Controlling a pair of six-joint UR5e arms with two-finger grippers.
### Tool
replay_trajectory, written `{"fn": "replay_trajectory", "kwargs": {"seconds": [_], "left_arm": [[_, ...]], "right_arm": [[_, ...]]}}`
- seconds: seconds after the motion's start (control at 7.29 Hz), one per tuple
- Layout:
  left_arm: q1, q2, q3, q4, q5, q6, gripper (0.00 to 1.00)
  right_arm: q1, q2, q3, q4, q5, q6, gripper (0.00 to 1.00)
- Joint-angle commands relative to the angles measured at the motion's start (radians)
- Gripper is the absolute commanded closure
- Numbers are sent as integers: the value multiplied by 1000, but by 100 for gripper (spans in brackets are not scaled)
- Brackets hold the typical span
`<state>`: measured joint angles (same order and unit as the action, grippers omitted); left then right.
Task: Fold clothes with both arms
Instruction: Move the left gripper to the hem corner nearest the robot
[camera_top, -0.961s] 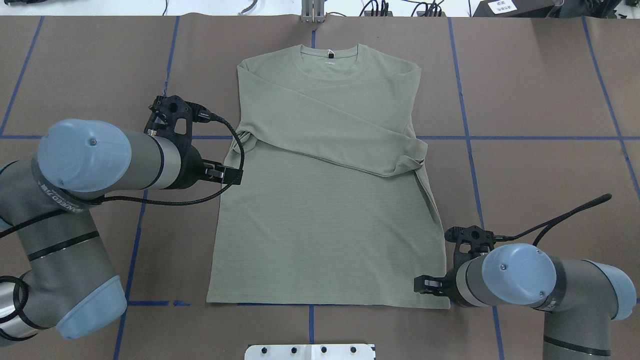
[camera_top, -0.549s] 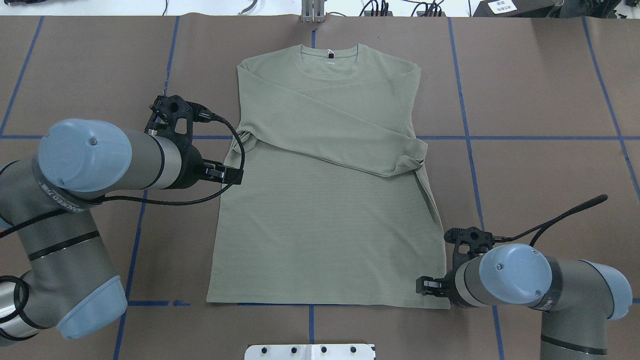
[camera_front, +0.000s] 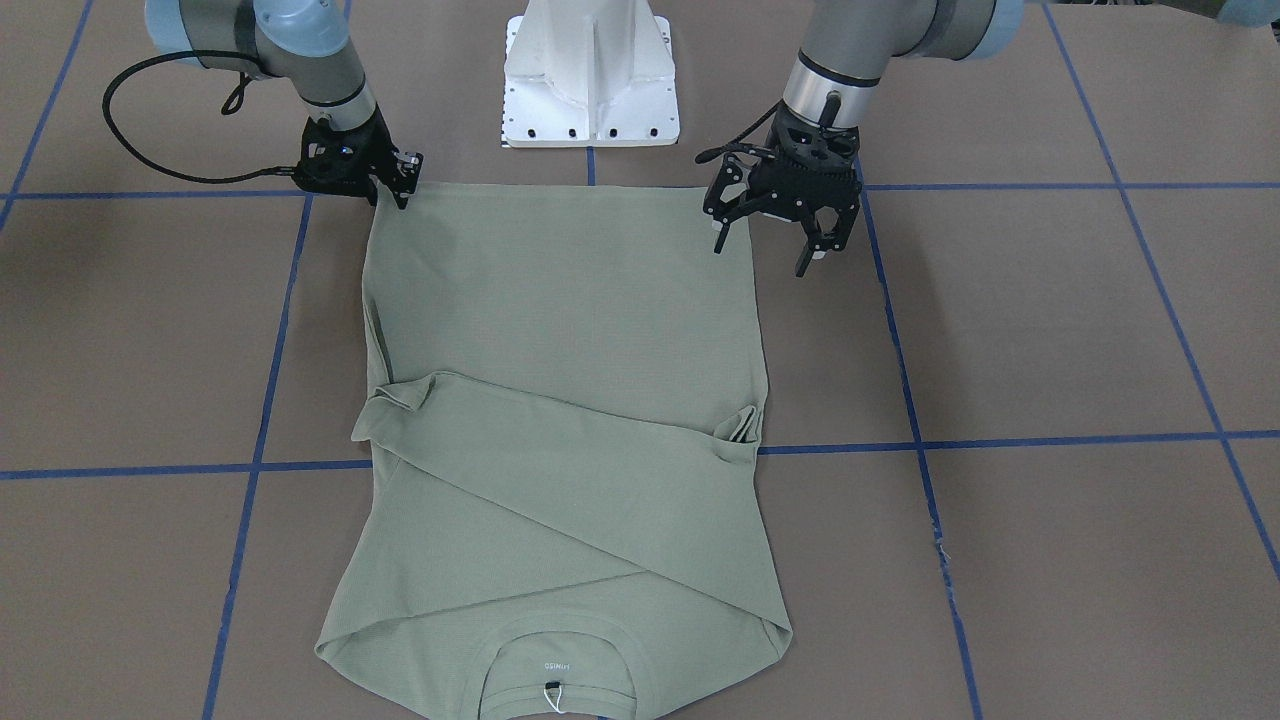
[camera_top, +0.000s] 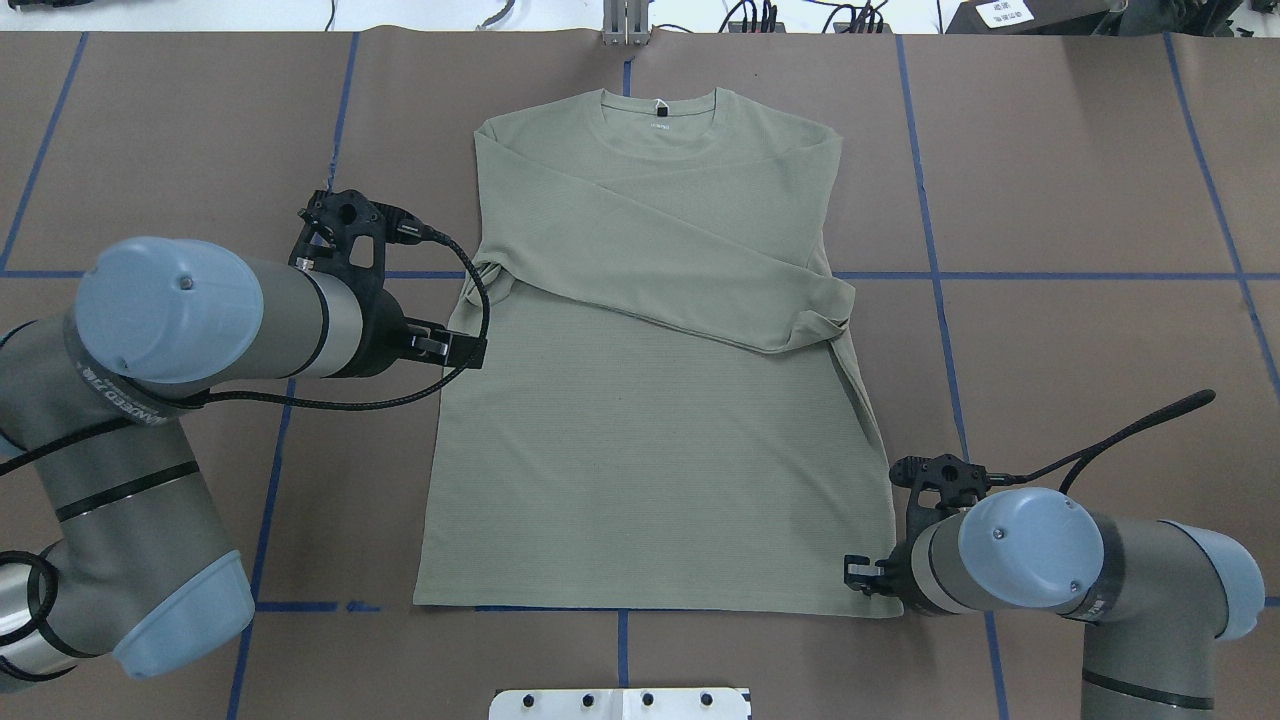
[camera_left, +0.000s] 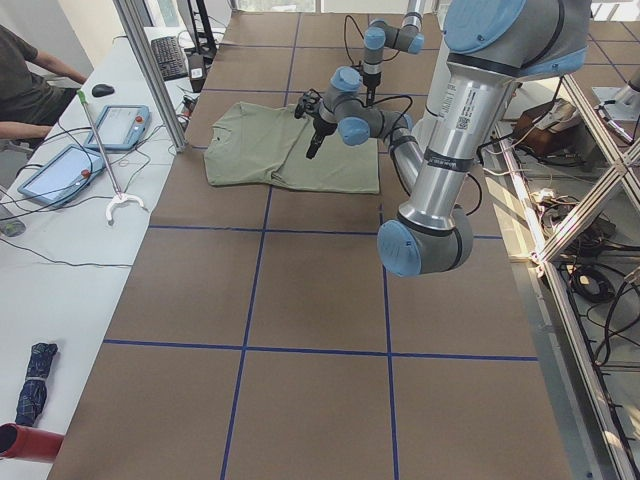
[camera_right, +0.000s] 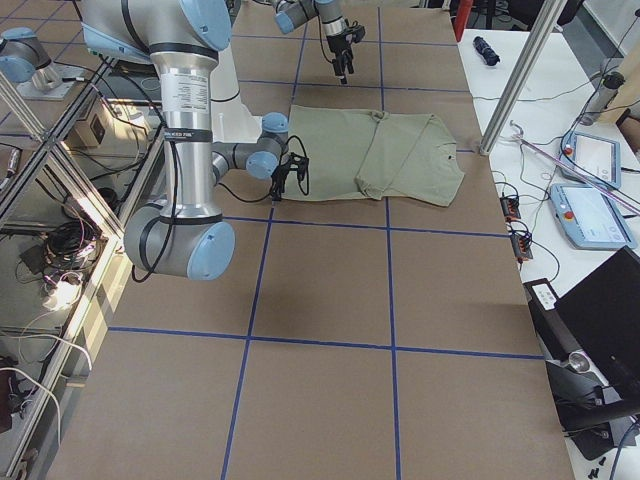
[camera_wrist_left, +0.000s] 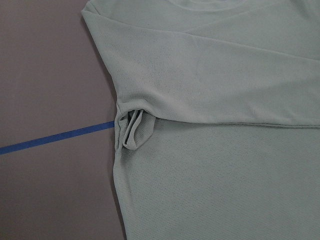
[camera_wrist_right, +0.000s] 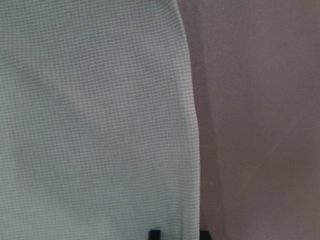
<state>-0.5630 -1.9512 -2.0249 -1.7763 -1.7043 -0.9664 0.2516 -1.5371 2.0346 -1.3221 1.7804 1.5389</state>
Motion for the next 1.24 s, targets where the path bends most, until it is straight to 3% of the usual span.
{"fn": "replay_trajectory", "kwargs": {"seconds": [0.0,0.41,0.55,0.82,1.1], "left_arm": [[-2,0,0,0,2,0,1],[-2,3,27,0,0,-33,1],[12,5,49,0,-3,-145,1],[157,24,35,3,12,-385,1],[297,52,35,23,99,-517,1]], "right_arm": [[0,0,6,1,1,1,100],[3,3,35,3,-7,4,100],[5,5,65,3,-12,4,100],[21,0,98,1,-18,9,100],[38,0,104,3,-25,9,100]]}}
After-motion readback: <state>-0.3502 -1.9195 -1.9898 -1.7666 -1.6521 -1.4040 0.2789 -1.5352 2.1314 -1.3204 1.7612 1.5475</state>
